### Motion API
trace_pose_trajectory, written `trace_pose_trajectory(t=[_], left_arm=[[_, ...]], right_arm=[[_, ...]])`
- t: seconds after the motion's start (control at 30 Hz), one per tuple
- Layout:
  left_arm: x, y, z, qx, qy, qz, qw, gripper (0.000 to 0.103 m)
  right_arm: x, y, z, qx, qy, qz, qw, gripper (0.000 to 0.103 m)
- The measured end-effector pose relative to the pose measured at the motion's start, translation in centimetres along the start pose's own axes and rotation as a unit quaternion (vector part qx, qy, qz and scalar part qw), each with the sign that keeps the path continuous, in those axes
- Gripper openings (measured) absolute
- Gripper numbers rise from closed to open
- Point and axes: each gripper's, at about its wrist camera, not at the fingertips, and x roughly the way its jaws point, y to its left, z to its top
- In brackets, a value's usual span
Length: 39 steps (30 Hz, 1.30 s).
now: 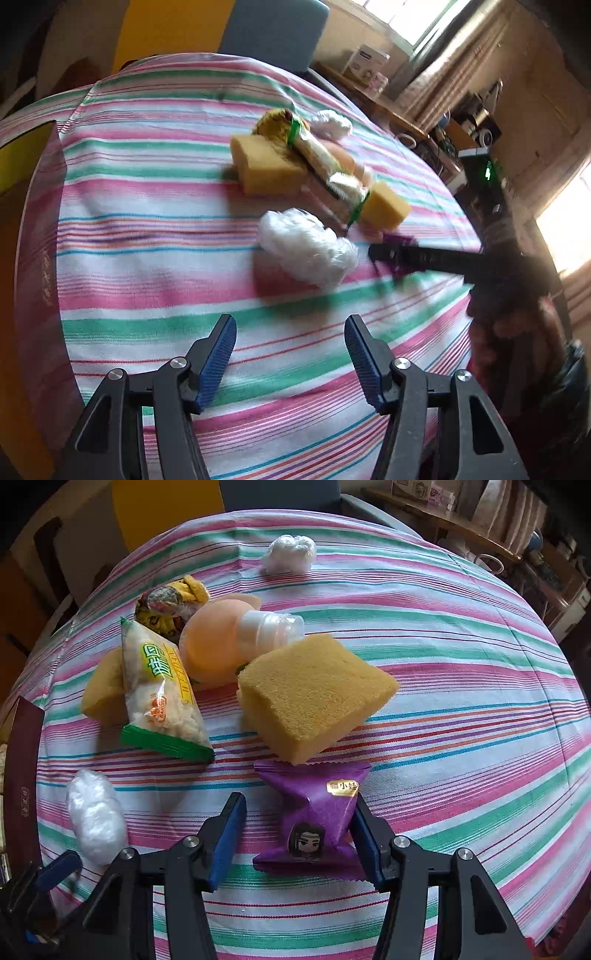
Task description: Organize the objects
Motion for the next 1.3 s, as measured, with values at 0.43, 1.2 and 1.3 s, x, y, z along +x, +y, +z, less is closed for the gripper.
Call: trace_pose_trajectory(t=[0.43,1.2,1.3], left_arm=[[3.4,-1.3,5.4,-0.075,0.004,-0.010,0.9971,0.061],[-6.2,2.2,0.6,0.010,-0.028,0.060,0.9977,0.035],[-9.9,5.6,0.9,-0.014,-0.054,0.079,0.9953,0.035]], right_arm=[[-0.2,0.1,0.0,-0.007,0.004,-0.008,1.000,0.058],[-1.1,1.0,0.1,-0.039,-0.016,-0.024,0.999,0.036],[-0.5,1.3,-0.2,-0.043,-0.021,-0.028,0.998,0.036]])
